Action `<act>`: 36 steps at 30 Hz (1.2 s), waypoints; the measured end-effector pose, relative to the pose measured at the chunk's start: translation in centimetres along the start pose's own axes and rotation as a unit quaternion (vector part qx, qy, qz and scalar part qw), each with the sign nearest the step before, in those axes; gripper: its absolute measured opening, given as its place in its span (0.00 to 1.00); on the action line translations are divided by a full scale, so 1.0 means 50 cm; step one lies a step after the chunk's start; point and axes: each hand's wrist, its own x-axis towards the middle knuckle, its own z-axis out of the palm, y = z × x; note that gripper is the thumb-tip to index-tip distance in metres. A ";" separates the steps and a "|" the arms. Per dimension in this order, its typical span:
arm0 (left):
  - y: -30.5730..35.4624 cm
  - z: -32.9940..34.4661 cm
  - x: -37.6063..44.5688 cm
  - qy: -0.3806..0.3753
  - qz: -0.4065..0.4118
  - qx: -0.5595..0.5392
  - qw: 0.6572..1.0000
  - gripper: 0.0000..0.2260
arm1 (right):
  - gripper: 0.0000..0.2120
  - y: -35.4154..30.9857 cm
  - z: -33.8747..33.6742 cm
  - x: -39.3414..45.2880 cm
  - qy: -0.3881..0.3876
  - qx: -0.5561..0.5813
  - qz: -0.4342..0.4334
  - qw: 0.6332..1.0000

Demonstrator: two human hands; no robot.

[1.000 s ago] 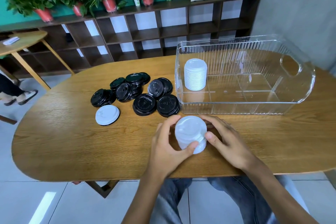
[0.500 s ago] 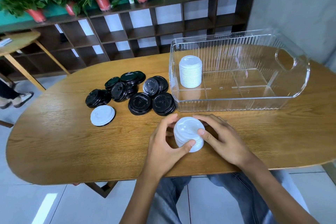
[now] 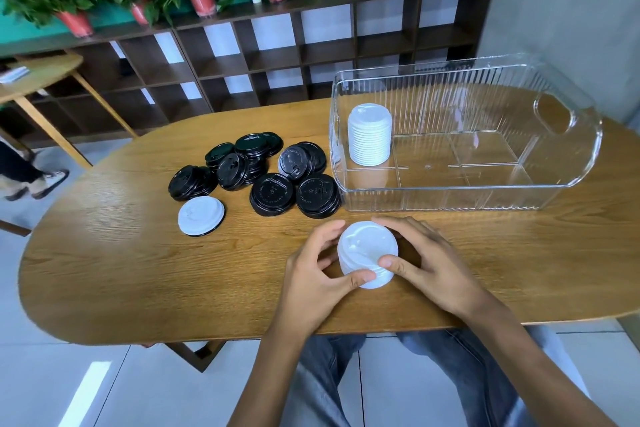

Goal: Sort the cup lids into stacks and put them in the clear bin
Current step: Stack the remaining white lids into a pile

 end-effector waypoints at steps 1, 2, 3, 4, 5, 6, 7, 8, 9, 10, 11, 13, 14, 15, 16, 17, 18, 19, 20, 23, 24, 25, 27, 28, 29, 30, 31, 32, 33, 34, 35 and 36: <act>-0.001 0.000 0.000 0.000 0.001 0.001 1.000 0.33 | 0.28 0.000 0.000 0.000 0.001 0.001 0.001 1.000; -0.001 -0.001 0.000 0.000 0.003 0.003 1.000 0.33 | 0.28 0.000 0.000 0.000 0.002 0.004 0.001 1.000; -0.001 -0.001 0.001 0.001 0.004 0.006 1.000 0.32 | 0.28 -0.001 0.001 0.000 0.003 0.007 0.002 1.000; -0.001 -0.001 0.001 0.002 0.004 0.009 1.000 0.32 | 0.29 -0.002 0.001 0.000 0.004 0.008 0.002 1.000; 0.000 -0.002 0.001 0.002 0.005 0.011 1.000 0.32 | 0.29 -0.003 0.001 -0.001 0.005 0.009 0.002 1.000; 0.001 -0.002 0.001 0.002 0.006 0.012 1.000 0.32 | 0.28 -0.003 0.001 -0.001 0.006 0.010 0.003 1.000; 0.002 -0.002 0.001 0.001 0.006 0.012 1.000 0.32 | 0.28 -0.004 0.001 -0.001 0.006 0.011 0.005 1.000; 0.002 -0.002 0.001 0.000 0.007 0.012 1.000 0.32 | 0.28 -0.004 0.001 -0.001 0.005 0.010 0.006 1.000; 0.002 -0.002 0.001 -0.002 0.008 0.012 1.000 0.33 | 0.27 -0.004 0.001 0.000 0.004 0.009 0.007 1.000; 0.002 -0.002 0.001 -0.003 0.009 0.011 1.000 0.33 | 0.27 -0.004 0.001 0.000 0.003 0.007 0.007 1.000; 0.001 -0.003 0.000 -0.004 0.010 0.012 1.000 0.33 | 0.27 -0.005 0.000 0.000 0.001 0.007 0.007 1.000; -0.001 -0.003 0.001 -0.008 0.012 0.014 1.000 0.33 | 0.29 -0.006 -0.001 0.000 -0.004 0.009 0.009 1.000; -0.003 -0.004 0.001 -0.010 0.013 0.015 1.000 0.33 | 0.30 -0.006 -0.001 0.001 -0.007 0.010 0.009 1.000; -0.004 -0.004 0.000 -0.012 0.014 0.017 1.000 0.34 | 0.30 -0.007 -0.002 0.001 -0.010 0.012 0.009 1.000; -0.005 -0.004 0.000 -0.014 0.014 0.020 1.000 0.34 | 0.30 -0.007 -0.003 0.002 -0.012 0.016 0.009 1.000; -0.006 -0.004 0.000 -0.016 0.013 0.022 1.000 0.34 | 0.30 -0.007 -0.003 0.003 -0.014 0.020 0.010 1.000; -0.006 -0.004 0.001 -0.018 0.012 0.024 0.999 0.34 | 0.29 -0.006 -0.004 0.003 -0.015 0.024 0.011 1.000; -0.007 -0.005 0.001 -0.021 0.009 0.024 0.999 0.34 | 0.28 -0.005 -0.004 0.003 -0.015 0.029 0.012 0.999; -0.008 -0.005 0.002 -0.026 0.005 0.020 0.999 0.34 | 0.28 -0.005 -0.005 0.003 -0.015 0.035 0.013 0.999; -0.017 -0.014 0.003 -0.065 0.000 0.011 0.998 0.37 | 0.29 -0.003 -0.005 0.002 -0.008 0.052 0.018 0.998; -0.021 -0.020 0.002 -0.080 -0.001 0.012 0.997 0.38 | 0.29 -0.003 -0.005 0.003 -0.007 0.056 0.017 0.998; -0.024 -0.030 0.001 -0.090 -0.001 0.020 0.996 0.38 | 0.29 -0.002 -0.005 0.002 -0.006 0.058 0.016 0.998; -0.033 -0.068 0.001 -0.073 0.008 0.064 0.995 0.35 | 0.28 -0.001 -0.004 0.002 -0.003 0.064 0.014 0.998; -0.038 -0.094 0.003 -0.041 0.014 0.090 0.995 0.31 | 0.28 -0.001 -0.004 0.001 -0.002 0.065 0.015 0.998; -0.044 -0.125 0.008 0.007 0.013 0.111 0.994 0.27 | 0.28 -0.001 -0.004 0.001 -0.001 0.064 0.015 0.998; -0.051 -0.159 0.013 0.066 0.005 0.124 0.990 0.22 | 0.29 -0.001 -0.003 0.001 0.000 0.058 0.015 0.998; -0.060 -0.194 0.021 0.131 -0.004 0.137 0.982 0.18 | 0.29 -0.002 -0.003 0.001 0.001 0.052 0.016 0.999; -0.069 -0.227 0.030 0.193 -0.016 0.157 0.968 0.17 | 0.30 -0.002 -0.002 0.001 0.001 0.048 0.017 0.999; -0.080 -0.255 0.040 0.240 -0.031 0.184 0.953 0.17 | 0.30 -0.002 -0.002 0.001 0.000 0.046 0.019 0.999; -0.090 -0.277 0.050 0.266 -0.052 0.213 0.939 0.19 | 0.31 -0.003 -0.002 0.001 0.001 0.046 0.021 0.999; -0.099 -0.293 0.059 0.272 -0.077 0.239 0.929 0.23 | 0.31 -0.004 -0.003 0.001 0.001 0.044 0.022 0.999; -0.109 -0.303 0.066 0.266 -0.100 0.256 0.924 0.27 | 0.30 -0.005 -0.003 0.001 0.001 0.041 0.023 0.999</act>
